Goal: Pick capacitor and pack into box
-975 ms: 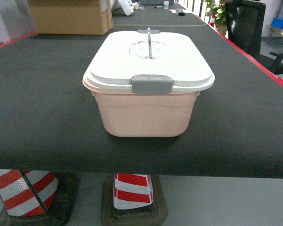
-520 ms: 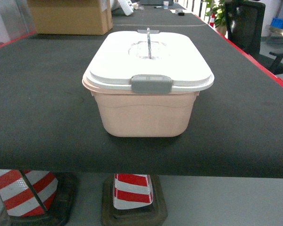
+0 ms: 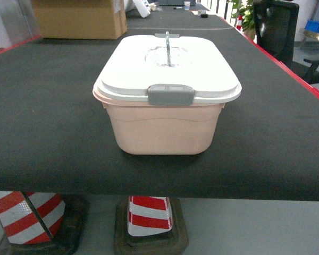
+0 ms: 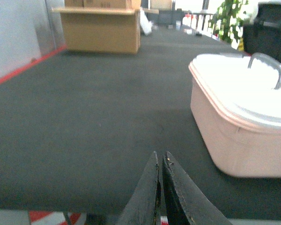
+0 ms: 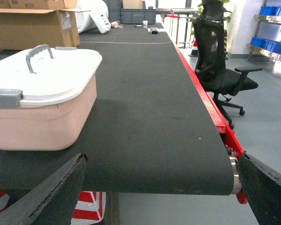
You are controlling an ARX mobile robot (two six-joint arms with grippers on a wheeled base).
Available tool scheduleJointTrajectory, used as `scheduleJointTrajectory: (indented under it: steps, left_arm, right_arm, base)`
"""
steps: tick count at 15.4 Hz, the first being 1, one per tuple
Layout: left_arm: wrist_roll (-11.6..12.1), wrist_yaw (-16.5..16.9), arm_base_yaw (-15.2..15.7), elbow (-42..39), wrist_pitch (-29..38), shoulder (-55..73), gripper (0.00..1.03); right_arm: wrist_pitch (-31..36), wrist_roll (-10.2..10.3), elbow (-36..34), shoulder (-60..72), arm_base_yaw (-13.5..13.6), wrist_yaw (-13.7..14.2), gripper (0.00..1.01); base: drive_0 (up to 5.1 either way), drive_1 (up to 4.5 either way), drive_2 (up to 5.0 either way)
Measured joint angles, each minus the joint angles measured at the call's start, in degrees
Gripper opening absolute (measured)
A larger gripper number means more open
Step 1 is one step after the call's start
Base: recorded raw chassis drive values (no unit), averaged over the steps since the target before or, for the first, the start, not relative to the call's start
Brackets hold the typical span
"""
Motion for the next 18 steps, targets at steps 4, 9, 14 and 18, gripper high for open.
scheduleJointTrajectory:
  steps: [4,9,14,18]
  left_arm:
    - [0.0,0.0,0.0,-3.2,-6.1,-8.9,0.02]
    - [0.0,0.0,0.0,-3.3,-18.0,-21.8,0.02]
    - [0.0,0.0,0.0,-3.3,-26.7,-30.6,0.02]
    - [0.0,0.0,0.0,-3.3,-31.7,-35.6,0.02]
  right_arm:
    - [0.0,0.0,0.0,0.0,0.0,0.0,0.98]
    - [0.0,0.0,0.0,0.0,0.0,0.0,0.98]
    - [0.0,0.0,0.0,0.0,0.0,0.0,0.98]
    - [0.0,0.0,0.0,0.0,0.0,0.0,0.98]
  base:
    - [0.0,0.0,0.0]
    - [0.0,0.0,0.0]
    - [0.0,0.0,0.0]
    - [0.0,0.0,0.0]
